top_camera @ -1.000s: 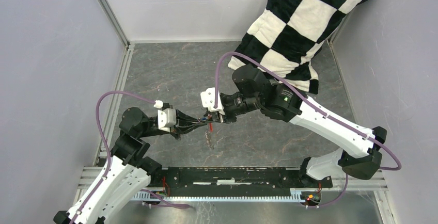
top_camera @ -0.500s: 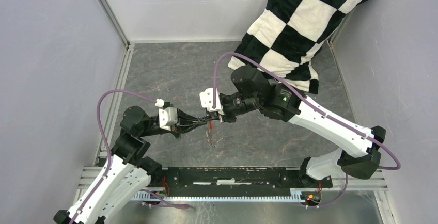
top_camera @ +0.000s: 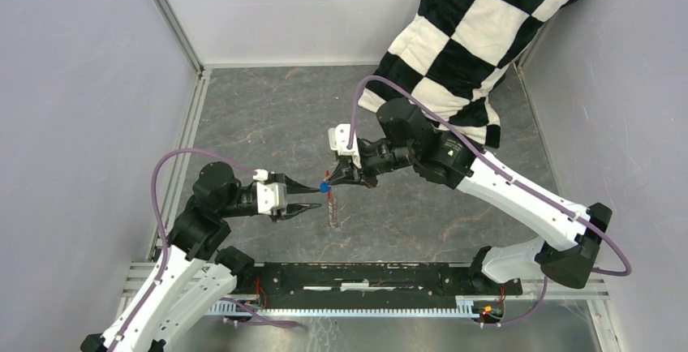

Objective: Put the keys on the keyring

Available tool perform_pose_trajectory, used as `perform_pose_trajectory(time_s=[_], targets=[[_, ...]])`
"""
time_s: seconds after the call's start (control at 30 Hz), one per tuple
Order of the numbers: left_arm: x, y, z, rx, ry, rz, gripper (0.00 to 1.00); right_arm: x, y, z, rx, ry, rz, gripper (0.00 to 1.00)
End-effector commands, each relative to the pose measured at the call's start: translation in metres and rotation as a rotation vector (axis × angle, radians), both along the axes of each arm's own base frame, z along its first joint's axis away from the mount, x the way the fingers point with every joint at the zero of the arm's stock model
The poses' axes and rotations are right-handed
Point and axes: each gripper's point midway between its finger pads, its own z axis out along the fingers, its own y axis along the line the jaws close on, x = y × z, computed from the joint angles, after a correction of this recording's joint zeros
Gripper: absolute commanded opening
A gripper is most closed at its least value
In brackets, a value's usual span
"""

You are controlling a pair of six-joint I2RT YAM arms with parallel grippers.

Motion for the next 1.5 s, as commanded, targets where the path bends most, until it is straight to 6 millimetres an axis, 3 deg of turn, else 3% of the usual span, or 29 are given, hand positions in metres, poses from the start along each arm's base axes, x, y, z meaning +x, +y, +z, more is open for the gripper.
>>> perform_pose_trajectory(time_s=[0.0, 0.13, 0.27, 0.43, 0.63, 0.7, 0.9, 1.17, 1.33, 1.47], targets=[[-0.003, 0.011, 0.0, 0.047, -0.107, 0.021, 0.41, -0.011, -0.002, 0.032, 0.114, 0.016, 0.051, 0.0], [-0.002, 0.014, 0.005, 0.043, -0.153, 0.041, 0.4, -0.016, -0.003, 0.028, 0.099, 0.044, 0.078, 0.0], [0.006, 0.011, 0.024, -0.01, -0.204, 0.067, 0.47, -0.019, -0.001, 0.02, 0.061, 0.075, 0.112, 0.0], [0.002, 0.0, 0.026, -0.02, -0.138, -0.014, 0.54, -0.02, 0.004, 0.02, 0.06, 0.086, 0.133, 0.0], [-0.02, -0.008, 0.019, -0.023, -0.015, -0.159, 0.47, -0.02, 0.006, 0.023, 0.074, 0.082, 0.142, 0.0], [-0.016, -0.008, 0.016, -0.018, -0.009, -0.136, 0.45, -0.02, 0.006, 0.024, 0.075, 0.079, 0.145, 0.0], [0.007, -0.004, 0.017, 0.002, -0.069, -0.015, 0.2, -0.02, 0.005, 0.022, 0.073, 0.073, 0.143, 0.0], [0.025, 0.008, 0.019, -0.011, -0.178, 0.124, 0.03, -0.009, 0.004, 0.025, 0.078, 0.046, 0.076, 0.01], [0.034, 0.017, 0.021, -0.019, -0.265, 0.198, 0.02, -0.001, 0.006, 0.029, 0.107, 0.05, 0.025, 0.0], [0.027, 0.018, 0.015, -0.005, -0.314, 0.17, 0.02, 0.008, 0.006, 0.04, 0.191, 0.061, -0.031, 0.0]])
